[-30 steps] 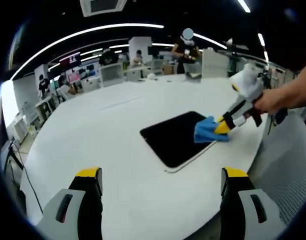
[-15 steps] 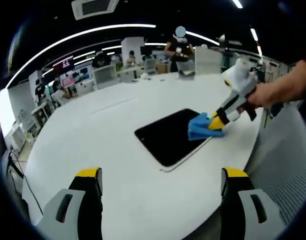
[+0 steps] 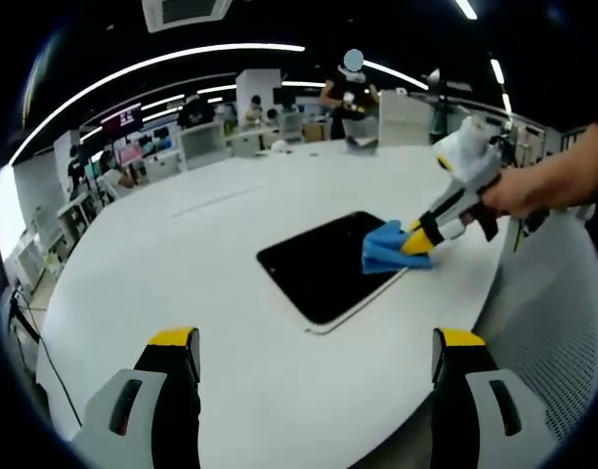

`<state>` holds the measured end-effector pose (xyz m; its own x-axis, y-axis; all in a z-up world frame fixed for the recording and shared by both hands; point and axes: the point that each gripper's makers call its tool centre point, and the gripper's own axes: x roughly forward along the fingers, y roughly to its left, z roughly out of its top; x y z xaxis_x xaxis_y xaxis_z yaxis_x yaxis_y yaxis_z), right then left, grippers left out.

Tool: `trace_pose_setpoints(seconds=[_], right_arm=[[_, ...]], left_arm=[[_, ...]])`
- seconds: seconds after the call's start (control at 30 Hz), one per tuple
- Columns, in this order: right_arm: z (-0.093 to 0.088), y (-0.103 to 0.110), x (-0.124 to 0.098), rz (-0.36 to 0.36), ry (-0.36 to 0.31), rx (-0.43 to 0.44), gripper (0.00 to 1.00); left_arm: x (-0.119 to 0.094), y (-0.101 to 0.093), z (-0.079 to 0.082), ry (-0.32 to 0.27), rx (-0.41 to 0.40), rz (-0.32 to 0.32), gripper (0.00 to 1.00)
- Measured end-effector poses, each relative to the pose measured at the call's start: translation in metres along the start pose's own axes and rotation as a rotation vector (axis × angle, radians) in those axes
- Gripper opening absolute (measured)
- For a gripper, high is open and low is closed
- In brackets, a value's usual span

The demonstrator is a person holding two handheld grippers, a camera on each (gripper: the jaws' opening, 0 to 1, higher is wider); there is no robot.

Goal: Wipe the mirror surface with the cleaning cloth until all visible marks leave the cleaned area.

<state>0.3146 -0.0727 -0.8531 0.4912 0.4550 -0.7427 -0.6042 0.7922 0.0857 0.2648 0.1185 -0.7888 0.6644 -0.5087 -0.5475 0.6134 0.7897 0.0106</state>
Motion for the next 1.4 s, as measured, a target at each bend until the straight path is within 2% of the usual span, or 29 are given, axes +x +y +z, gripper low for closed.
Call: trace_pose_setpoints(seconds=[0.13, 0.47, 0.53, 0.73, 1.4], right_arm=[[-0.001, -0.001, 0.0, 0.0, 0.003, -0.01, 0.02], [-0.003, -0.006, -0.002, 0.02, 0.008, 0.009, 0.02], [-0.004, -0.008, -0.005, 0.019, 0.008, 0.016, 0.02], [-0.008, -0.014, -0.008, 0.013, 0.008, 0.033, 0.02], [-0.016, -0.027, -0.017, 0.006, 0.026, 0.062, 0.02]], left_arm=[[-0.002, 0.001, 0.005, -0.029, -0.035, -0.001, 0.99], [-0.002, 0.004, 0.006, -0.028, -0.008, 0.019, 0.99], [-0.001, 0.001, 0.003, -0.017, -0.037, -0.001, 0.99], [0.0, -0.001, 0.002, -0.006, -0.018, -0.007, 0.99], [-0.001, 0.004, 0.004, -0.025, -0.033, 0.007, 0.99]])
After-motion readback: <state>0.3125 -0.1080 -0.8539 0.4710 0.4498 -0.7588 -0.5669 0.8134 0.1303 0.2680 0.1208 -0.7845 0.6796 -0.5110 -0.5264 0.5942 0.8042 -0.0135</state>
